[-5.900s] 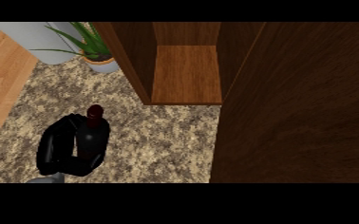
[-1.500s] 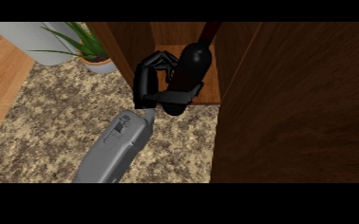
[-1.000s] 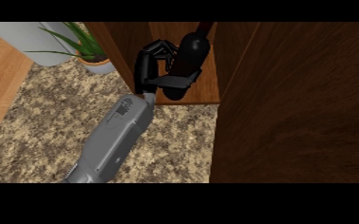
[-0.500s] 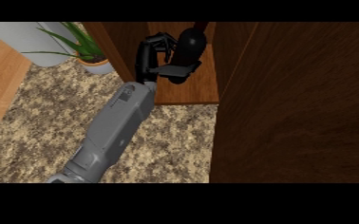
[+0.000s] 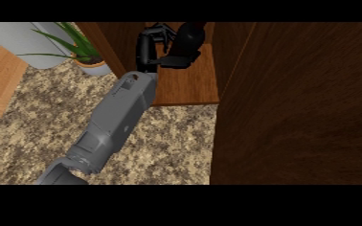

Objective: Pick up the wine, place it into the cabinet and close the cabinet

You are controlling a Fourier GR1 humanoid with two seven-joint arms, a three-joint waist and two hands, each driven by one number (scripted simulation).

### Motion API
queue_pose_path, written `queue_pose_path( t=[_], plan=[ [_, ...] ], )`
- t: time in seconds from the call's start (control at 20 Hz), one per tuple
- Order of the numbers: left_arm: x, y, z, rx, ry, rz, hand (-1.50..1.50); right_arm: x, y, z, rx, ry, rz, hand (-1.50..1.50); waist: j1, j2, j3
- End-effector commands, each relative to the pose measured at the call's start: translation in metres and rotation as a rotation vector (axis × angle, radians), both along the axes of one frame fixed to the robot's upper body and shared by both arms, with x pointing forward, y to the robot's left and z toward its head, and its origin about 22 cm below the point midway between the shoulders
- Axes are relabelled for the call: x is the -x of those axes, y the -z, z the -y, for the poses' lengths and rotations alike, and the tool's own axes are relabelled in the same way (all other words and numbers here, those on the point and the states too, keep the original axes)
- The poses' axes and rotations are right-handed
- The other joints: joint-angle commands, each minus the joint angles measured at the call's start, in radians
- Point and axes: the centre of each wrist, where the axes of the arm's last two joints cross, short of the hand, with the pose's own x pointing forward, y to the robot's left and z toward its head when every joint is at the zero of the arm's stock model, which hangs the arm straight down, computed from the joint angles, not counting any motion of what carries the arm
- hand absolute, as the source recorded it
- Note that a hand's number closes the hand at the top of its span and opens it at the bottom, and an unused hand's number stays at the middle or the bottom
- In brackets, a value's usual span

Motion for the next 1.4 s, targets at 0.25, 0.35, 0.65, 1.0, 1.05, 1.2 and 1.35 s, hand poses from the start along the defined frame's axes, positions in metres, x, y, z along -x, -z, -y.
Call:
queue_pose_path(
  t=[0.25,0.35,0.65,1.0,1.05,1.2,1.35],
  plan=[
    [-0.011,-0.011,0.004,0.052,-0.045,-0.028,1.50,0.018,-0.010,0.002,-0.032,-0.049,0.017,-1.50,-0.013,0.001,0.000],
    [-0.011,-0.007,0.000,0.096,-0.049,-0.055,1.50,0.017,-0.013,-0.001,-0.044,-0.057,0.036,-1.50,-0.010,0.004,0.000],
    [-0.007,0.007,-0.008,0.177,-0.039,-0.064,1.50,0.002,-0.013,-0.001,-0.026,-0.062,0.033,-1.50,-0.008,0.008,-0.001],
    [-0.007,0.010,-0.009,0.179,-0.060,-0.064,1.50,-0.009,-0.010,-0.010,-0.046,-0.055,0.038,-1.50,-0.017,0.014,-0.001],
    [-0.008,0.012,-0.017,0.178,-0.061,-0.067,1.50,0.013,-0.022,-0.009,-0.040,-0.067,0.046,-1.50,-0.023,0.012,-0.001],
    [-0.013,0.004,-0.023,0.138,-0.073,-0.057,1.50,-0.002,-0.014,-0.007,-0.043,-0.060,0.052,-1.50,-0.016,0.012,-0.001],
    [-0.007,0.016,-0.018,0.117,-0.088,-0.074,-1.50,-0.001,-0.007,-0.002,-0.024,-0.077,0.033,-1.50,-0.030,0.018,0.000]
  ],
)
